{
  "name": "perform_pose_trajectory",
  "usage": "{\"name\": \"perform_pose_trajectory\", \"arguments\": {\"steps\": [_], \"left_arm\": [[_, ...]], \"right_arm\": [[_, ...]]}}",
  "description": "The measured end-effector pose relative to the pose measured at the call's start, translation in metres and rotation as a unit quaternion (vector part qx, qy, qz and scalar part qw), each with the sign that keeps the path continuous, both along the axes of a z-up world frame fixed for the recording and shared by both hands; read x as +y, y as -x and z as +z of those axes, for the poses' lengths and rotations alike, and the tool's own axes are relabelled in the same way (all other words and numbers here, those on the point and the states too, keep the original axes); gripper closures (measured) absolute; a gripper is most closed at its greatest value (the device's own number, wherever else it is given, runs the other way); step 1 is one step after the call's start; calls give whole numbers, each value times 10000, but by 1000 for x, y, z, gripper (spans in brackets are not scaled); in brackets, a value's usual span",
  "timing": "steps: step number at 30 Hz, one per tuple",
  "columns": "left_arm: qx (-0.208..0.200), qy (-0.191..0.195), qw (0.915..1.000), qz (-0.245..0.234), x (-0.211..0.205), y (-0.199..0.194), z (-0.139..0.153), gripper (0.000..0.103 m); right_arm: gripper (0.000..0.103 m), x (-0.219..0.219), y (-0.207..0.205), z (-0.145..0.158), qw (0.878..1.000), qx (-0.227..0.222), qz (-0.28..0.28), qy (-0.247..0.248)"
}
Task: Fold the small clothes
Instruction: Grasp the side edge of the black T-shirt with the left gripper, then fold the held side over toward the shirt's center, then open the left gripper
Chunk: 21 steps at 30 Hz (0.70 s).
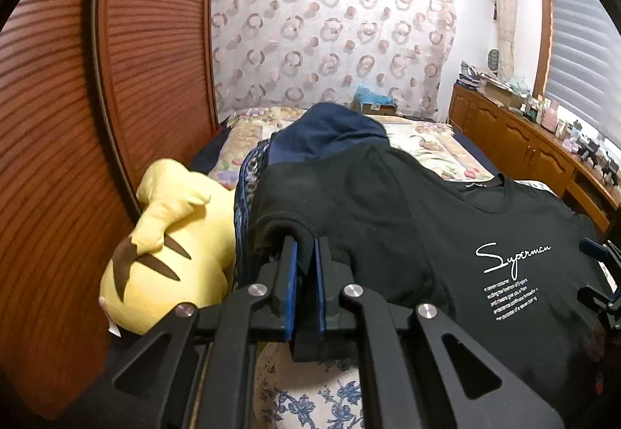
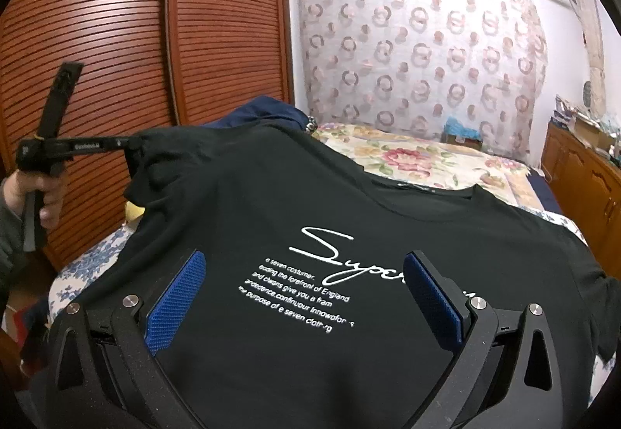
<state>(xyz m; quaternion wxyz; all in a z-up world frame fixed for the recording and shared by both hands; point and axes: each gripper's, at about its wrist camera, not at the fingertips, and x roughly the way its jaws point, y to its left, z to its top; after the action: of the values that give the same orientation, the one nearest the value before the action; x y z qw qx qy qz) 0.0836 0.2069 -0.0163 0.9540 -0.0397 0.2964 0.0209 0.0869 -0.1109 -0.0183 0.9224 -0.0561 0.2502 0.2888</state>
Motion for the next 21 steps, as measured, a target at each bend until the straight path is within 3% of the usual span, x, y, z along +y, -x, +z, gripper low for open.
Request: {"name": "perform_pose_trajectory", "arguments": {"steps": [5,12,21], "left_arm": [[216,-102,9997,24,-7,1,-4,98],[503,164,9986,26,-10,9,-38,98],[-27,66,9998,-208,-28,14,-7,103]], "right_arm": [[0,-4,-2,0,10000,22,-55,-44],[0,-7,-2,0,10000,17,-67,-54],[0,-9,-2,0,9999,8,-85,-54]]}}
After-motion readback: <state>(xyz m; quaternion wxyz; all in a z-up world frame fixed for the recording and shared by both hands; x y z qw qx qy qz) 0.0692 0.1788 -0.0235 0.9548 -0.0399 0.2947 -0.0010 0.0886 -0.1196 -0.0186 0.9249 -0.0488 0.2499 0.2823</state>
